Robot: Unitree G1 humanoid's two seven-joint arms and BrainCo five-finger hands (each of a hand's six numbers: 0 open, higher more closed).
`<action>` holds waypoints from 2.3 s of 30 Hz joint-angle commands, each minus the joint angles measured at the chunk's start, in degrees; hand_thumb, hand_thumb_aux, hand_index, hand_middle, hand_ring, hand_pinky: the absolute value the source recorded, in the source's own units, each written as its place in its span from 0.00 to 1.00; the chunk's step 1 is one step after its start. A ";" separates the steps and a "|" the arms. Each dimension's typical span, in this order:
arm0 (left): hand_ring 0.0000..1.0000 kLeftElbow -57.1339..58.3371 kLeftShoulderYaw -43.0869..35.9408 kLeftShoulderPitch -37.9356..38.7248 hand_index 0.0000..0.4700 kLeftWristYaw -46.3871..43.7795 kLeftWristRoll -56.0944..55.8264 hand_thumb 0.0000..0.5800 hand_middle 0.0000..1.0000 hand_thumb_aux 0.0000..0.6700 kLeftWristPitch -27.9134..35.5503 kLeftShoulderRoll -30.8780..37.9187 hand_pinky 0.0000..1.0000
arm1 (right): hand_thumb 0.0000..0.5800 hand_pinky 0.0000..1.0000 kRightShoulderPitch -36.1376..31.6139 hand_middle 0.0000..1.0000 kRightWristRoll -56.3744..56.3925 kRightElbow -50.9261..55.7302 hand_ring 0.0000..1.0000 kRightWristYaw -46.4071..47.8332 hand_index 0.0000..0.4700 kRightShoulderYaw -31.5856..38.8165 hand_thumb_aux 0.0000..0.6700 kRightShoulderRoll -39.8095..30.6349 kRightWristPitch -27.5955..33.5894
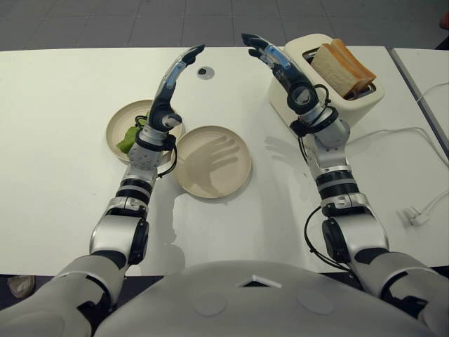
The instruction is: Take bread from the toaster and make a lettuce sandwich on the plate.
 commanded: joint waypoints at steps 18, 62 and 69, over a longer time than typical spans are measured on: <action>0.08 0.16 -0.25 -0.20 0.00 -0.82 -1.22 0.00 0.08 0.00 0.18 0.34 0.08 | 0.00 0.00 0.23 0.00 -0.46 0.74 0.00 0.24 0.00 0.37 0.00 -0.57 0.26; 0.07 0.04 -0.47 -0.20 0.00 0.43 0.64 0.00 0.07 0.00 0.63 0.17 0.07 | 0.81 0.01 -6.38 0.01 -37.13 20.28 0.01 -24.81 0.56 1.96 0.56 -37.54 21.59; 0.07 -0.42 -0.44 0.17 0.00 0.43 0.61 0.00 0.07 0.00 0.67 0.31 0.07 | 0.96 0.11 -6.40 0.11 -36.17 18.17 0.11 -25.80 0.79 3.24 0.79 -36.13 18.18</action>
